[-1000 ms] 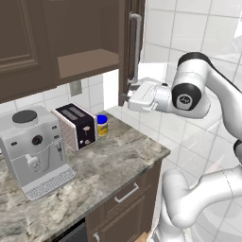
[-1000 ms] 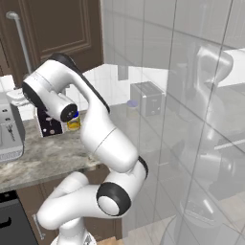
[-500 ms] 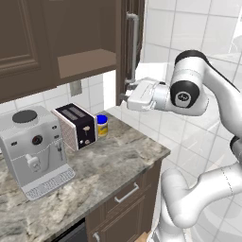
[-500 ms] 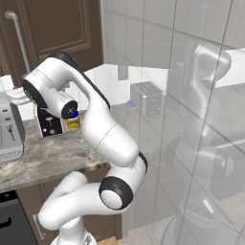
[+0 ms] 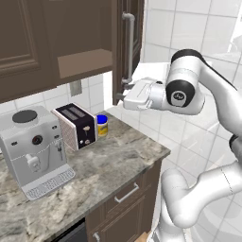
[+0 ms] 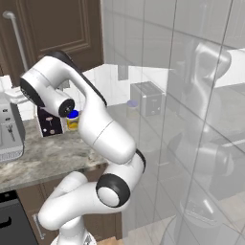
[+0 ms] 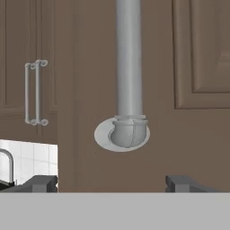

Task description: Close all open cabinet doors.

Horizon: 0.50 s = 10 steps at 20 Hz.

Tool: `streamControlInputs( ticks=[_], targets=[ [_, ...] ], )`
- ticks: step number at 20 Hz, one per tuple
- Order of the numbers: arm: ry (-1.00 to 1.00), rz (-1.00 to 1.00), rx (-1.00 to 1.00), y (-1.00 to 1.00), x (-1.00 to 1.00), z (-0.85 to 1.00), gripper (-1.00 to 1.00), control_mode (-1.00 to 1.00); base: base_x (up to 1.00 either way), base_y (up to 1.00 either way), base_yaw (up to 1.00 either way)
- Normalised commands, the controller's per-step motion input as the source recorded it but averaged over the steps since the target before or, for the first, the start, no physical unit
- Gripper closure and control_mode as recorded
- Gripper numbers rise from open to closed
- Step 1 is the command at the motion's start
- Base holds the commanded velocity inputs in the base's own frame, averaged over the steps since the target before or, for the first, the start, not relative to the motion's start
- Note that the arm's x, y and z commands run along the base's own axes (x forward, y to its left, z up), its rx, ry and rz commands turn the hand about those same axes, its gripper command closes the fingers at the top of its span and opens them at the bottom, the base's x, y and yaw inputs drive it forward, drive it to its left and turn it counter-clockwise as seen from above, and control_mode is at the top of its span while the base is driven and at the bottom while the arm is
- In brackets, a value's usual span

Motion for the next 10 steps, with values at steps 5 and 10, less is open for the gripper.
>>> streamControlInputs(
  ticks=[5,10],
  targets=[
    [0.00,0.03,0.00,0.01,0.26,0.00,-1.00,-1.00,0.00,0.00,0.00],
    [0.00,0.01,0.00,0.05,0.26,0.00,-1.00,-1.00,0.00,0.00,0.00]
  ],
)
